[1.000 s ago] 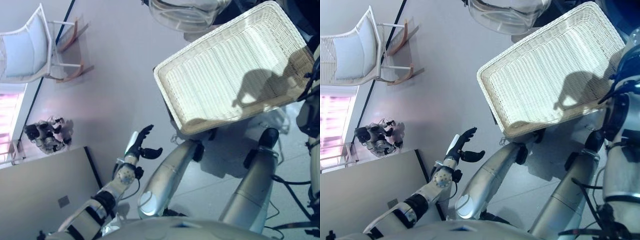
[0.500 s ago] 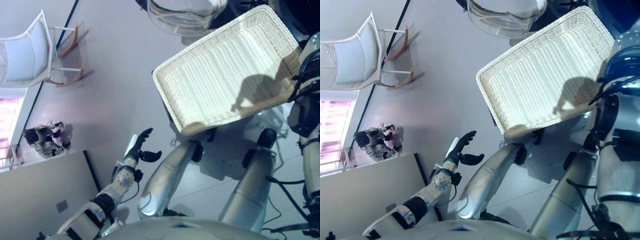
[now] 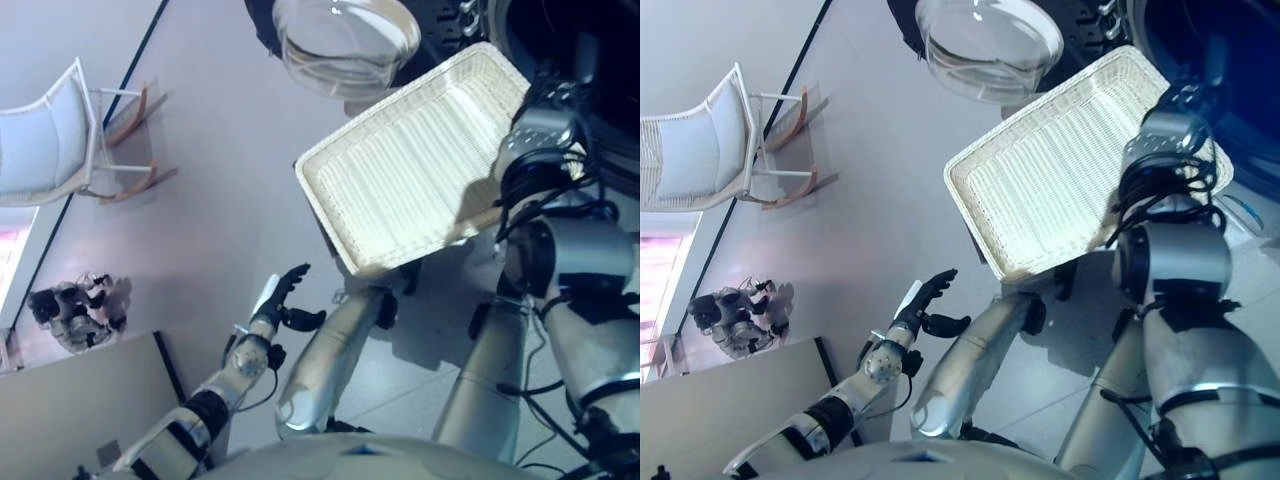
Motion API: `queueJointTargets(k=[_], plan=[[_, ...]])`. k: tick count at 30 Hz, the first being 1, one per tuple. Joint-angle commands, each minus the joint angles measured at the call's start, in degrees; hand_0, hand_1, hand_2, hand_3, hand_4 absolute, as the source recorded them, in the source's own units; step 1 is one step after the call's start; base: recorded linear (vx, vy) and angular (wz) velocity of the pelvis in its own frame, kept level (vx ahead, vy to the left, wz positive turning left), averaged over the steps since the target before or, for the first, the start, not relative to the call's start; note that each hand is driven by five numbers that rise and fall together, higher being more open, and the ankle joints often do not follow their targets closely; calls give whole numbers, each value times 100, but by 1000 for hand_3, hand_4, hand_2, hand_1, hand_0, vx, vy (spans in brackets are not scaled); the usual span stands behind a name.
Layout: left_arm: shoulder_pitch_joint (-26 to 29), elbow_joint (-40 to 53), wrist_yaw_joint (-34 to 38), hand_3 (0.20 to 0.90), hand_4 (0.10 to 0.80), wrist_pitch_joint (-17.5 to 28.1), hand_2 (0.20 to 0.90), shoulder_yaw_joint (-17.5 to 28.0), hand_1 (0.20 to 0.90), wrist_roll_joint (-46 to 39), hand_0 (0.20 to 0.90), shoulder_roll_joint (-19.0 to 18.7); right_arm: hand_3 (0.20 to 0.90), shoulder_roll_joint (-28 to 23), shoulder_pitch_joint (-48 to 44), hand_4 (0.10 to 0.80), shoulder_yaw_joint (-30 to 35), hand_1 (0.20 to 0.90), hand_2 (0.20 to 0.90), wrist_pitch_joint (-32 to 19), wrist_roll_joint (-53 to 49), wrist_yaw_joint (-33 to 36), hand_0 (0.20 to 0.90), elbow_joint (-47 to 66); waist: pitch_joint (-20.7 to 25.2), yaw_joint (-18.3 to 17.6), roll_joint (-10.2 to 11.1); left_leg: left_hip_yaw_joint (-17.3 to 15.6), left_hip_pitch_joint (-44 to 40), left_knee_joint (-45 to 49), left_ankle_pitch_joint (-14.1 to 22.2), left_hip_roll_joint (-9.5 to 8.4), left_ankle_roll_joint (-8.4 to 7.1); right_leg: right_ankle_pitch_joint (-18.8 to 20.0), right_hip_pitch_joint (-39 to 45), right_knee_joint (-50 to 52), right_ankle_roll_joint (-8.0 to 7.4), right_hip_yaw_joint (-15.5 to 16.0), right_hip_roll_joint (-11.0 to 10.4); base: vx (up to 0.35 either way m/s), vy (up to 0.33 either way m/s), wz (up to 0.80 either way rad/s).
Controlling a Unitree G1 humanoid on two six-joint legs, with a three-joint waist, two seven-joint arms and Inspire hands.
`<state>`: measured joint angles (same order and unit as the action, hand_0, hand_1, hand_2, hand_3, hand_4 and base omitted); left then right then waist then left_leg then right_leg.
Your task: Pick up the clothes and place them into the washing machine
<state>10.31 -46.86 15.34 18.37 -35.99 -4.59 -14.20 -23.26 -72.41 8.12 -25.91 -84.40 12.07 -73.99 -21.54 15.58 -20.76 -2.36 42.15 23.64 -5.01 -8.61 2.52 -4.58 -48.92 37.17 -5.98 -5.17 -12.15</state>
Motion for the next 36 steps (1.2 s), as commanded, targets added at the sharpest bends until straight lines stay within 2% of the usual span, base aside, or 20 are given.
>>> queueJointTargets(k=[1, 10, 13, 16, 17, 19, 23, 25, 27, 30, 32, 36], plan=[[-195, -407, 59, 900, 800, 0, 900, 181, 900, 4, 900, -307, 900, 129, 184, 800, -225, 900, 900, 91, 202, -436, 900, 258, 440, 229, 78, -183, 46, -570, 54, -265, -95, -497, 544, -95, 449, 386, 209, 5, -10, -7], [-255, -577, -1, 900, 800, -50, 900, 280, 900, 38, 900, -350, 900, 604, 744, 800, -536, 900, 900, 262, 622, -380, 900, 527, 449, 118, 229, -93, -384, -723, 6, -216, -136, -413, 1058, -390, 445, 446, 256, 9, -3, 1], [-322, -619, -62, 900, 800, -101, 900, 316, 900, 68, 900, -291, 900, 921, 1243, 800, -688, 900, 900, 301, 789, -477, 900, 974, 509, 62, 350, -49, -658, -887, -38, -197, -138, -391, 1374, -555, 434, 468, 264, 36, 9, -12], [-375, -646, -154, 900, 800, -145, 900, 347, 900, 138, 900, -244, 900, 1051, 1926, 800, -871, 900, 900, 432, 1006, -597, 900, 1211, 619, -26, 504, 60, -992, -1102, -104, -198, -156, -367, 1759, -783, 415, 534, 252, 62, -1, 1], [-392, -644, -155, 900, 800, -144, 900, 346, 900, 140, 900, -245, 900, 1061, 1954, 800, -876, 900, 900, 430, 1012, -589, 900, 1232, 615, -45, 493, 76, -1028, -1123, -113, -200, -157, -361, 1801, -809, 415, 550, 250, 85, -10, 6], [-564, -667, -254, 900, 800, -156, 900, 488, 900, 195, 900, -241, 900, 1184, 2641, 800, -1092, 900, 900, 617, 1412, -687, 900, 1373, 751, -139, 680, 106, -1339, -1311, -118, -158, -150, -327, 2119, -1027, 374, 627, 254, 111, -5, 7], [-785, -884, -369, 900, 800, -206, 900, 712, 900, 275, 900, -151, 900, 1323, 3622, 800, -1095, 900, 900, 770, 1745, -791, 900, 1374, 972, -325, 963, 139, -1873, -1570, -86, -81, -131, -224, 2715, -1553, 273, 715, 294, 118, -24, 1], [-842, -1127, -386, 900, 800, -221, 900, 848, 900, 264, 900, -106, 900, 1386, 4037, 800, -1096, 900, 900, 815, 1931, -818, 900, 1291, 1091, -427, 1099, 126, -2136, -1651, -32, -2, -106, -150, 2967, -1808, 211, 714, 318, 90, -32, -22], [-951, -1397, -381, 900, 800, -201, 900, 992, 900, 240, 900, -60, 900, 1380, 4427, 800, -1269, 900, 900, 807, 2599, -699, 900, 1331, 1188, -534, 1233, 56, -2384, -1725, 19, 89, -89, -90, 3148, -1958, 162, 673, 362, 85, -31, -35], [-1060, -1782, -440, 900, 800, -229, 900, 1150, 900, 205, 900, 61, 900, 1490, 4982, 800, -1228, 900, 900, 886, 2847, -790, 900, 1261, 1362, -689, 1442, -38, -2753, -1825, 112, 197, -71, -32, 3455, -2162, 99, 629, 462, 98, -47, -47], [-1127, -1905, -508, 900, 800, -220, 900, 1279, 900, 153, 900, 142, 900, 1517, 5413, 800, -1053, 900, 900, 945, 2835, -902, 900, 1207, 1495, -775, 1529, -102, -2967, -1906, 158, 263, -56, 42, 3642, -2316, 62, 624, 518, 81, -43, -48], [-1297, -2269, -720, 900, 800, -232, 900, 1507, 900, 138, 900, 237, 900, 1494, 6168, 800, -1048, 900, 900, 1110, 3427, -1058, 900, 963, 1774, -945, 1666, -237, -3384, -2060, 235, 355, -47, 100, 4008, -2502, -8, 664, 549, 70, -55, -34]])
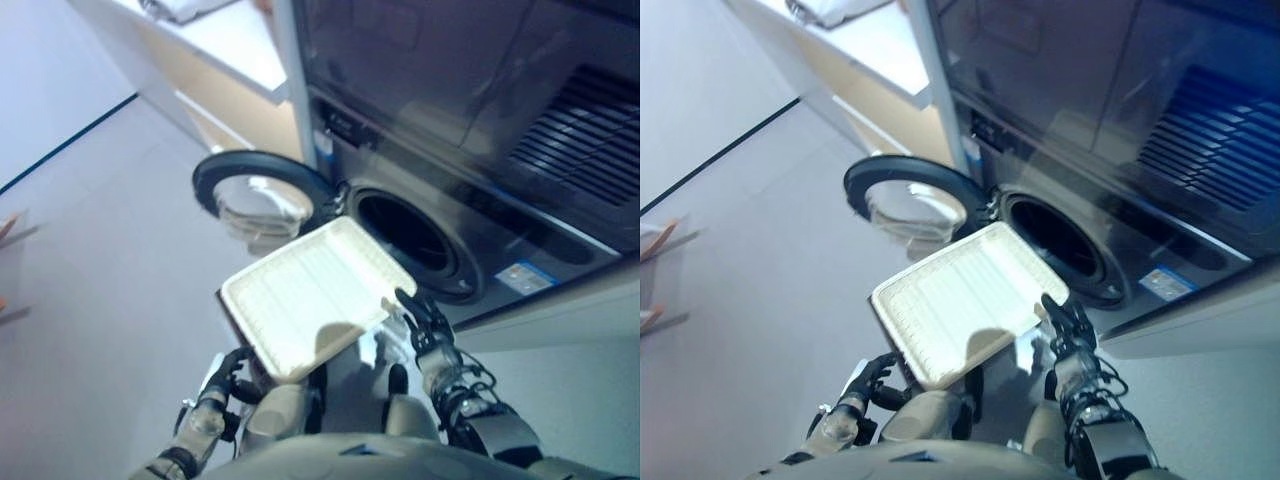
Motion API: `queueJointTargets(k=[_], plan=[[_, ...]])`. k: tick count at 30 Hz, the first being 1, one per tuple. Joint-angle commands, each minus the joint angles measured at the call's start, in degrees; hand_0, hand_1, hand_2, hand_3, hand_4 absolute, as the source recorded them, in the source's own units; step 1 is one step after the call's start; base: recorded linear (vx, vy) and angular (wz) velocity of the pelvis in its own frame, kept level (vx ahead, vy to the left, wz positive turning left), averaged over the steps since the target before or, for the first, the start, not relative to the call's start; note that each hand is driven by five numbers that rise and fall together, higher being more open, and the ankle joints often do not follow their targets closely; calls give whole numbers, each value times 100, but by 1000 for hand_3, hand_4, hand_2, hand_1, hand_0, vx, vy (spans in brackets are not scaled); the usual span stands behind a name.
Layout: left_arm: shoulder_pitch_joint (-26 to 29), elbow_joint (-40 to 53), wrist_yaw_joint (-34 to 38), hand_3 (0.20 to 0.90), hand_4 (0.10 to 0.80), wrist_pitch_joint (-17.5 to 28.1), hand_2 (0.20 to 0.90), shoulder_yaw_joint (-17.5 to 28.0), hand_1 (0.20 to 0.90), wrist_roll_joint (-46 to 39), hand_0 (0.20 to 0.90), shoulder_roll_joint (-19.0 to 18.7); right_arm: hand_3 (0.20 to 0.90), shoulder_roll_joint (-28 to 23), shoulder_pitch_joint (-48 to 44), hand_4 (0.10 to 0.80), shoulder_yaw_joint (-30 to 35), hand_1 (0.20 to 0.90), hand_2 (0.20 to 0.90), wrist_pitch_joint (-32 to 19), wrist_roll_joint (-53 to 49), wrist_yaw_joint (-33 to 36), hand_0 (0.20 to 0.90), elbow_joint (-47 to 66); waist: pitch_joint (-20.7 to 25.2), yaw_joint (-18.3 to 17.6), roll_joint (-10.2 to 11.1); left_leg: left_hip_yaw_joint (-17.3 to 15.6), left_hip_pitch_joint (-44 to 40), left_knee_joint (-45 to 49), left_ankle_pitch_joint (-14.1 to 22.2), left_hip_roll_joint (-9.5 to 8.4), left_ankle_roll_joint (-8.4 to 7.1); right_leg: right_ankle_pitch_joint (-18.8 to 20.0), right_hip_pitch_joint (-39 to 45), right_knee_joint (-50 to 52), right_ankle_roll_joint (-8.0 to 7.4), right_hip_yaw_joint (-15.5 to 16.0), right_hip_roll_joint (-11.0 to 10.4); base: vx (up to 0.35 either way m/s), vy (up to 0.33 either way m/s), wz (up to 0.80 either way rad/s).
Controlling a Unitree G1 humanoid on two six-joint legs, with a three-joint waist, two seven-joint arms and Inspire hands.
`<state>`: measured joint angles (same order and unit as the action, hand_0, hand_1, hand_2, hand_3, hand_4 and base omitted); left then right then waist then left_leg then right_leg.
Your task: Pick up the clothes and place them into the washing machine
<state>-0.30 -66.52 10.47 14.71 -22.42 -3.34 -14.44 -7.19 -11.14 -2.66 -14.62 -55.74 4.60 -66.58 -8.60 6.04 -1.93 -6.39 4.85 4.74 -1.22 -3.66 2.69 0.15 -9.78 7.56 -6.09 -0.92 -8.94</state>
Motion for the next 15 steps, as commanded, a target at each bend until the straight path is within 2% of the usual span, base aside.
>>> queueJointTargets(k=[1, 6, 9, 12, 15], plan=[[-260, -379, -259, 900, 800, 147, 900, 197, 900, 71, 900, 258, 900, -139, 183, 800, 33, 900, 900, 12, 847, -282, 900, 40, 560, -27, -187, 120, 238, -208, -121, -113, -63, -361, 187, 421, -11, 248, 224, 65, -66, -37], [-331, -686, -417, 900, 800, 124, 900, 539, 900, 125, 900, 271, 900, -161, 794, 800, 6, 900, 900, 232, 2122, -181, 900, -696, 885, -113, -25, -26, -195, -335, -33, -17, -81, -260, 589, 131, -80, 279, 222, 44, -81, -34], [-322, -739, -494, 900, 800, 80, 900, 573, 900, 381, 900, 252, 900, -245, 1104, 800, -29, 900, 900, 397, 3039, 3, 900, -1205, 1007, -114, 66, -11, -299, -310, -9, 15, -115, -230, 807, -2, -84, 330, 218, 10, -88, -17], [-306, -758, -570, 900, 800, 36, 900, 554, 900, 630, 900, 254, 900, -302, 1238, 800, -309, 900, 900, 506, 3923, 85, 900, -1464, 1052, -100, 122, 41, -440, -307, 6, 43, -122, -240, 968, -20, -70, 429, 228, -5, -71, 2], [-310, -797, -624, 900, 800, -22, 900, 526, 900, 789, 900, 230, 900, -300, 1404, 800, -446, 900, 900, 561, 4304, 94, 900, -1423, 1107, -137, 217, 102, -542, -342, -10, 86, -141, -288, 1082, -13, -50, 510, 269, -13, -75, 20]])
